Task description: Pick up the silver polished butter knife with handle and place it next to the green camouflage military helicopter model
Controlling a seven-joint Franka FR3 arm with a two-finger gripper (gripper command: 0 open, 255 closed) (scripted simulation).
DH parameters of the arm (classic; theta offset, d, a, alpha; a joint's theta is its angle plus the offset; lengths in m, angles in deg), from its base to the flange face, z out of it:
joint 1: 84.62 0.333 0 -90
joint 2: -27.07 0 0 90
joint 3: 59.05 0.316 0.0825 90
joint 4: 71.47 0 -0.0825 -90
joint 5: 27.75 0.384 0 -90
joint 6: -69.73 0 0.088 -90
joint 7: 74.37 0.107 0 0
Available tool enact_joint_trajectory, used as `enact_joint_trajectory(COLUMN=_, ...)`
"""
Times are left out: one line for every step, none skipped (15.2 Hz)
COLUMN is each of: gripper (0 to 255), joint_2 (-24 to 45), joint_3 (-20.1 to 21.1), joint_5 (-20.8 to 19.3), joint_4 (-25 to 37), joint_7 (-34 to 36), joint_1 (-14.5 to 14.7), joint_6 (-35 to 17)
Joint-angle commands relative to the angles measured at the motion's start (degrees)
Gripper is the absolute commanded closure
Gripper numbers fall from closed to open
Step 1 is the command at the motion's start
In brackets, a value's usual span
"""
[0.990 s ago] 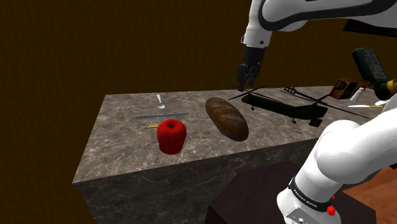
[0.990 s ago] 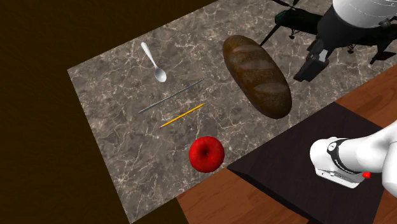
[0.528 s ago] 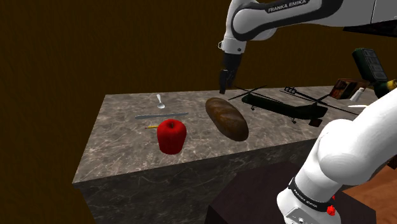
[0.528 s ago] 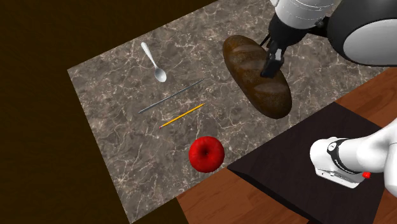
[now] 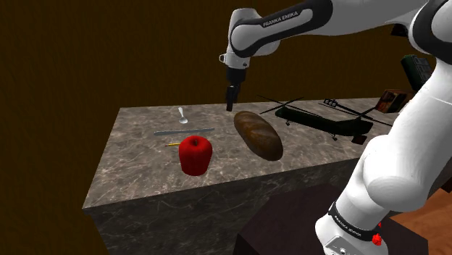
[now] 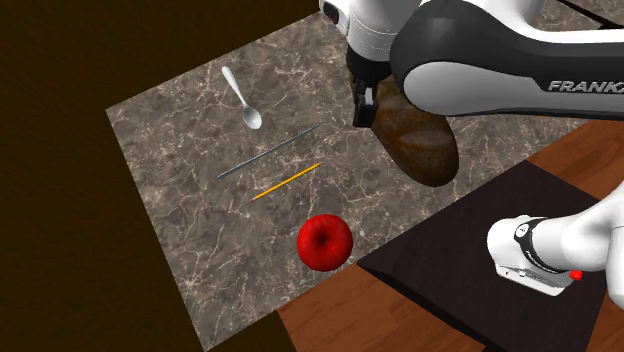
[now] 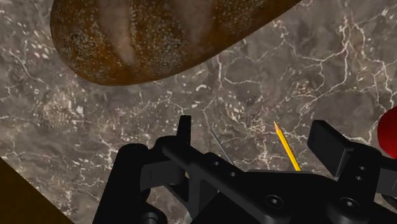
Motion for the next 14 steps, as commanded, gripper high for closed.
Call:
enact_joint_trajectory(gripper=0, joint_2=3.4, joint_3=0.3, joint_5=0.5, joint_4=2.3, joint_7=-3.1, joint_1=0.6, joint_6=-1.4)
enact_joint_trajectory(gripper=0, joint_2=5.2, joint_3=0.7, joint_5=0.7, joint_4=3.8, joint_7=-4.4, joint_1=0.9, joint_6=-1.9)
enact_joint_trajectory(gripper=0, joint_2=7.1, joint_3=1.0, joint_5=0.9, joint_4=5.4, joint_7=-5.7, joint_1=1.2, joint_6=-2.3)
enact_joint_trajectory(gripper=0, joint_2=8.9, joint_3=1.4, joint_5=1.1, joint_4=7.0, joint_7=-6.9, joint_1=1.5, joint_6=-2.7)
enact_joint_trajectory(gripper=0, joint_2=10.7, joint_3=1.7, joint_5=1.2, joint_4=8.6, joint_7=-8.2, joint_1=1.8, joint_6=-3.0)
enact_joint_trajectory(gripper=0, joint_2=12.5, joint_3=2.1, joint_5=1.4, joint_4=10.2, joint_7=-9.3, joint_1=2.1, joint_6=-3.3)
enact_joint_trajectory(gripper=0, joint_2=14.3, joint_3=2.6, joint_5=1.5, joint_4=11.9, joint_7=-10.5, joint_1=2.4, joint_6=-3.6)
enact_joint_trajectory(gripper=0, joint_2=16.0, joint_3=3.0, joint_5=1.5, joint_4=13.6, joint_7=-11.6, joint_1=2.6, joint_6=-3.8)
enact_joint_trajectory(gripper=0, joint_2=17.8, joint_3=3.5, joint_5=1.5, joint_4=15.3, joint_7=-12.7, joint_1=2.9, joint_6=-4.0)
enact_joint_trajectory(gripper=0, joint_2=19.5, joint_3=3.9, joint_5=1.5, joint_4=17.1, joint_7=-13.8, joint_1=3.2, joint_6=-4.1)
enact_joint_trajectory(gripper=0, joint_2=21.2, joint_3=4.4, joint_5=1.5, joint_4=18.9, joint_7=-14.8, joint_1=3.5, joint_6=-4.2)
enact_joint_trajectory(gripper=0, joint_2=23.0, joint_3=4.9, joint_5=1.4, joint_4=20.7, joint_7=-15.9, joint_1=3.8, joint_6=-4.2)
enact_joint_trajectory(gripper=0, joint_2=24.7, joint_3=5.4, joint_5=1.3, joint_4=22.6, joint_7=-16.9, joint_1=4.1, joint_6=-4.3)
enact_joint_trajectory(gripper=0, joint_2=26.4, joint_3=5.8, joint_5=1.1, joint_4=24.4, joint_7=-17.8, joint_1=4.5, joint_6=-4.2)
